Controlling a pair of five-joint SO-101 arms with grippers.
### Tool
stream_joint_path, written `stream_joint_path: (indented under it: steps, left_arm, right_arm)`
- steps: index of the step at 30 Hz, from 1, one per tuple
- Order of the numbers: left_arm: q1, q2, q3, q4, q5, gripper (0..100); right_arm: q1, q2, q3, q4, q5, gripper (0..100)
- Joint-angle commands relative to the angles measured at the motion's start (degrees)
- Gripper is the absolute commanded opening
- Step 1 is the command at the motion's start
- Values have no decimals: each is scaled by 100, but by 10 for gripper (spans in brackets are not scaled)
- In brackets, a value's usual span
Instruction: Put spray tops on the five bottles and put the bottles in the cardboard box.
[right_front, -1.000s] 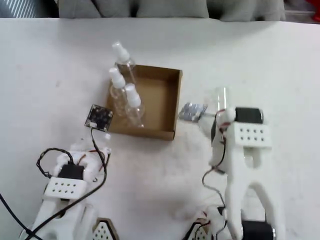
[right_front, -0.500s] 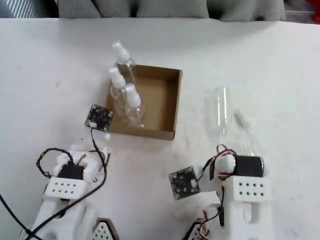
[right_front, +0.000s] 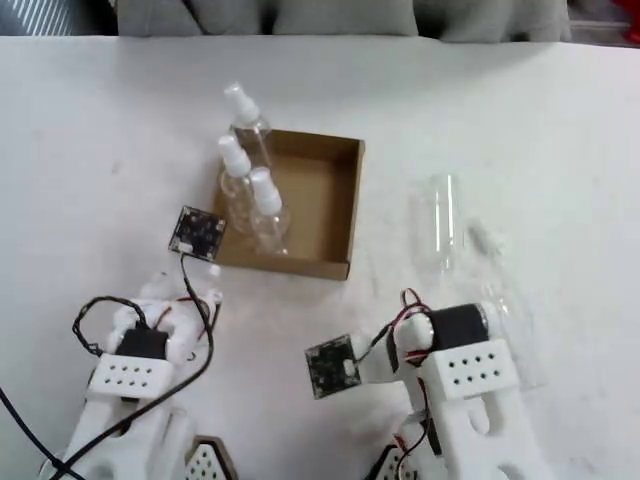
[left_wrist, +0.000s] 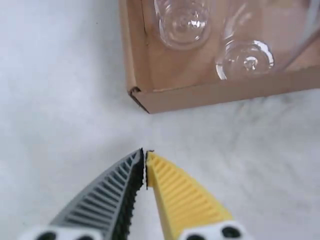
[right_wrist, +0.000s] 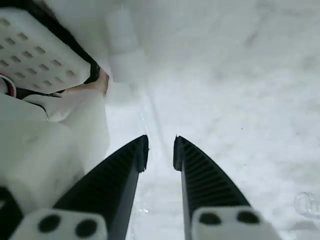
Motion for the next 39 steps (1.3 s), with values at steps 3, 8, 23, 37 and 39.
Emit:
stream_joint_path:
  steps: [3, 8, 23, 37, 39]
  left_arm:
    - [-453, -145, -149, -255, 9, 24]
    - [-822, -145, -316, -229, 114, 24]
    - [-884, -145, -325, -273, 378, 24]
    - [-884, -145, -325, -281, 378, 24]
    - [-884, -145, -325, -281, 378, 24]
  right_arm:
    - [-567, 708, -633, 312, -545, 20]
    - [-1270, 1297, -659, 330, -554, 16]
    - [-3371, 2369, -167, 75, -536, 16]
    - [-3943, 4048, -202, -1455, -1275, 16]
    - [-3714, 3758, -325, -1666, -1714, 16]
